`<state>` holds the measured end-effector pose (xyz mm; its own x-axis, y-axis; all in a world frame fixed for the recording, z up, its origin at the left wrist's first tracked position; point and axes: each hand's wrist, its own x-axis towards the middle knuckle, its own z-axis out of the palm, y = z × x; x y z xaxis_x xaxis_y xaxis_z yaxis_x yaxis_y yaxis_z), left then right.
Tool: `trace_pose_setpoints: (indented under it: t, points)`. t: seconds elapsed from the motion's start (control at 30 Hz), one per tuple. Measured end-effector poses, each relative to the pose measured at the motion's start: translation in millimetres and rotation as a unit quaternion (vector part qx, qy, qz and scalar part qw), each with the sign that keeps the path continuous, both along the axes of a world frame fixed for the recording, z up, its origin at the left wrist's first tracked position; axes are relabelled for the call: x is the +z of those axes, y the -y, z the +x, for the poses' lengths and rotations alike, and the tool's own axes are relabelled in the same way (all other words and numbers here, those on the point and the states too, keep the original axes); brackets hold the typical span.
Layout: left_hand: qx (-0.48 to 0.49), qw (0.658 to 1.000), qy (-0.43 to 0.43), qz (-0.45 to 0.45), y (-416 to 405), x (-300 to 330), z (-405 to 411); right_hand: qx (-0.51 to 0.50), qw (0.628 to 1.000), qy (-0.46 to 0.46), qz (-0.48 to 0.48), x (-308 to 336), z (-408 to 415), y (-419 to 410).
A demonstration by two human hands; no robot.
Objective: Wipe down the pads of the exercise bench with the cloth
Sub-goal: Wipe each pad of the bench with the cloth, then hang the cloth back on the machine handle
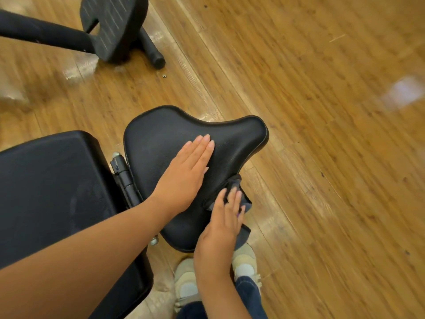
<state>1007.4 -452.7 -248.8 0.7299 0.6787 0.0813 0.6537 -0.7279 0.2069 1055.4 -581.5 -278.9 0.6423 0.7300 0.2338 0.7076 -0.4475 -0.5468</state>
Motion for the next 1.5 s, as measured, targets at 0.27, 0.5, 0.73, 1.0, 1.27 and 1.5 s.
trace_pose_setpoints:
  t: [0.27, 0.5, 0.73, 1.0, 1.27, 1.5]
  points:
    - [0.0, 0.999, -0.035, -0.009, 1, 5, 3, 0.194, 0.975, 0.054, -0.091, 11, 21, 10]
    - [0.077, 0.986, -0.131, -0.075, 17, 29, 13, 0.248, 0.949, 0.037, -0.191, 27, 16, 28]
    - [0.181, 0.921, -0.162, -0.305, 64, 75, -19, 0.538, 0.695, -0.194, -0.436, 104, 3, 81]
    - [0.438, 0.798, -0.053, -0.411, 148, 221, -159, 0.45, 0.789, -0.263, -0.325, 249, 33, 60]
    - [0.654, 0.659, 0.165, -0.332, 271, 378, -248, 0.575, 0.787, -0.04, -0.222, 383, 20, 20]
    - [0.715, 0.563, 0.328, -0.256, 384, 449, -281, 0.671, 0.721, 0.001, -0.176, 438, -56, 56]
